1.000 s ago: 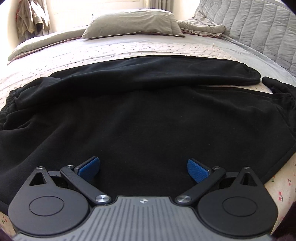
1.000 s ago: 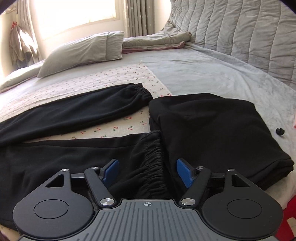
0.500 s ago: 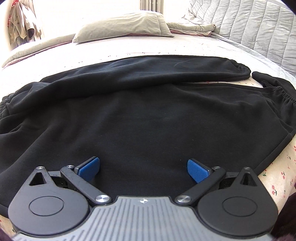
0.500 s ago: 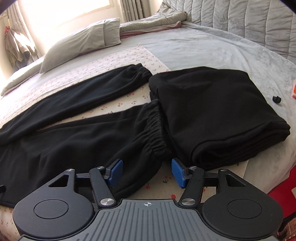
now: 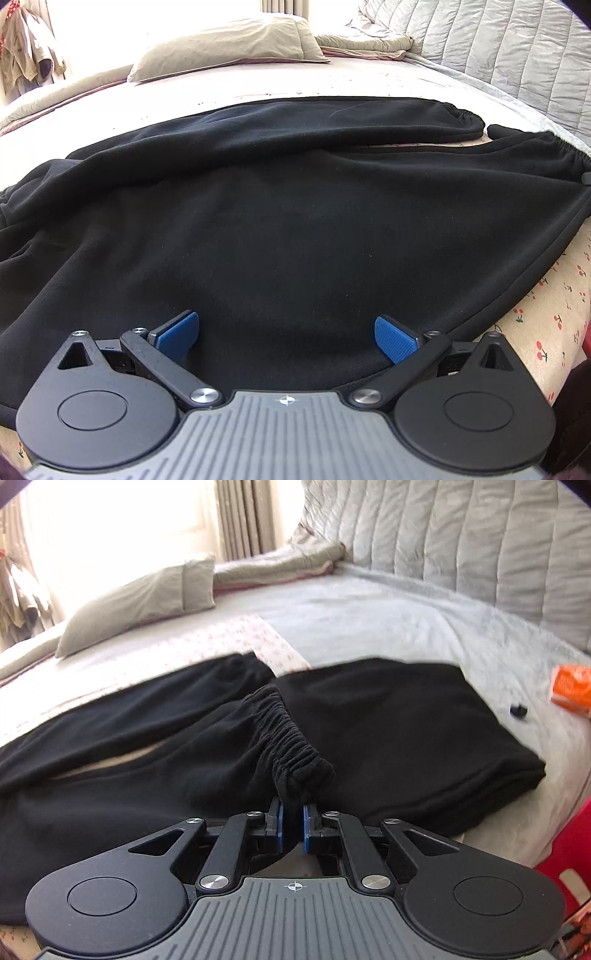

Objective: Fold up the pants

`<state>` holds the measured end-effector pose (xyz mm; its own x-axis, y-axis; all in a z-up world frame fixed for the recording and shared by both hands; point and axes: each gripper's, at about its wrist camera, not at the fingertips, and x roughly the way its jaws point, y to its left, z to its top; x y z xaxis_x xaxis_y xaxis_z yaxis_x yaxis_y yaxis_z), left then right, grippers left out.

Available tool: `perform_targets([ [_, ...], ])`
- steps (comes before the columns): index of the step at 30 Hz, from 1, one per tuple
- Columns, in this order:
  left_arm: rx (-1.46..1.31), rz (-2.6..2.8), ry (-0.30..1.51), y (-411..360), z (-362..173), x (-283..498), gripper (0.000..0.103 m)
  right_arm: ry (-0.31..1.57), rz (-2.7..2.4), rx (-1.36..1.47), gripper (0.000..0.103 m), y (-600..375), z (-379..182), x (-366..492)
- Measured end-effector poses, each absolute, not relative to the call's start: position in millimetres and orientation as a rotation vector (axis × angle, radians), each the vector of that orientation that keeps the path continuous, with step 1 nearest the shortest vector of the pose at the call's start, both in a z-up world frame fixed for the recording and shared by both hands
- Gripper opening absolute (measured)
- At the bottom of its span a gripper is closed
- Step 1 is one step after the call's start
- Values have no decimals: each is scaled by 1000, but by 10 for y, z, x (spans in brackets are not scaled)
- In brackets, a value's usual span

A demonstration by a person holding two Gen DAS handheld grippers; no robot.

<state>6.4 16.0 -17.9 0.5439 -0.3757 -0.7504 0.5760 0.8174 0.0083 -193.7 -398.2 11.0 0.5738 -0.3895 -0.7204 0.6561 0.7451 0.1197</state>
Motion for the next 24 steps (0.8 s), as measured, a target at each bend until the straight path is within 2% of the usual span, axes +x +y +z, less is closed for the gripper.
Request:
perform_targets([
  [3, 291, -587, 829, 161, -172, 42, 103, 832, -639, 403, 11, -4027, -88, -1881],
  [5, 297, -596, 843, 169, -155, 33, 103, 817, -631, 387, 20, -3988, -40, -1896],
  [8, 282, -599, 870, 193, -106, 60, 103, 770, -622, 398, 39, -3952, 96, -1955],
  [10, 263, -592, 872, 212, -69, 85, 103, 736, -603, 399, 63, -3919, 189, -1964],
  [12, 247, -579, 863, 230, -23, 111, 103, 709, -606, 367, 75, -3858, 301, -1939],
  [14, 235, -557, 850, 255, 30, 154, 103, 695, -619, 314, 77, -3801, 419, -1858],
  [16, 221, -516, 839, 293, 80, 212, 103, 674, -619, 294, 85, -3771, 519, -1778],
  [18, 201, -467, 838, 342, 118, 292, 103, 646, -592, 292, 88, -3747, 612, -1665],
  [24, 142, -286, 827, 558, 239, 634, 103, 632, -407, 293, 92, -3530, 749, -968],
])
